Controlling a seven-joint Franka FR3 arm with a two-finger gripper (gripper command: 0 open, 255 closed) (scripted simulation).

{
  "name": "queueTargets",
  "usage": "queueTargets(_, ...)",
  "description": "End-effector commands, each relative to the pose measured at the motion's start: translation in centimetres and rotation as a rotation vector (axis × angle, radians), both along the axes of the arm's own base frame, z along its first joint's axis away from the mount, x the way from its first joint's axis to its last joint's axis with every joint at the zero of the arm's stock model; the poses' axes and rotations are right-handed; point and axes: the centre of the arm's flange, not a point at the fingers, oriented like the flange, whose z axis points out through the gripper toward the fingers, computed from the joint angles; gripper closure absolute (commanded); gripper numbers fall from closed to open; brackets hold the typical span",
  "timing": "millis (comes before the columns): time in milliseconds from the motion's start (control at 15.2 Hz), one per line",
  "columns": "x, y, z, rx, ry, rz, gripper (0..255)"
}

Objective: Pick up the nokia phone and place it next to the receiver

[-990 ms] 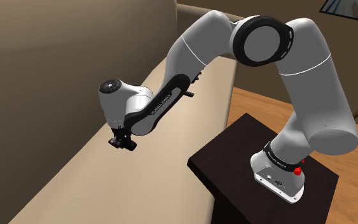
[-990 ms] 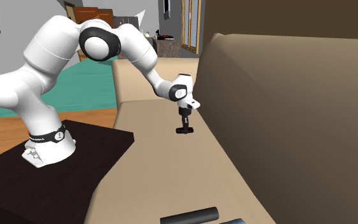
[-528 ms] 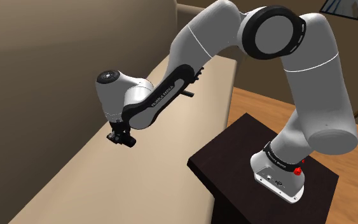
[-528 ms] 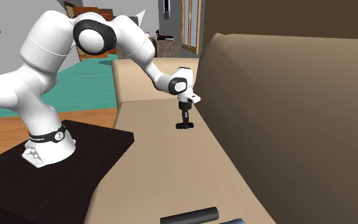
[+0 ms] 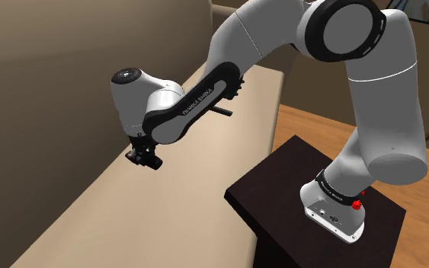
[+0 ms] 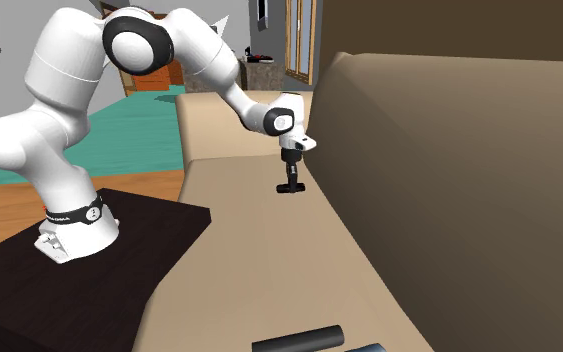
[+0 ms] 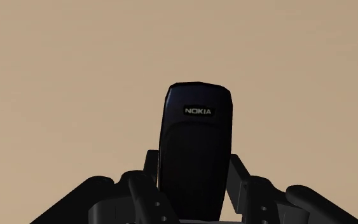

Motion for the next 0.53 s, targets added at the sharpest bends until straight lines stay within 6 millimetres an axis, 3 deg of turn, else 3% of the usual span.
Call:
queueTargets(0, 0.0, 0.0, 1.0, 0.000, 0.000, 0.000, 255)
queueTargets(462, 0.0, 0.0, 4.7, 0.000, 0.000, 0.000, 255)
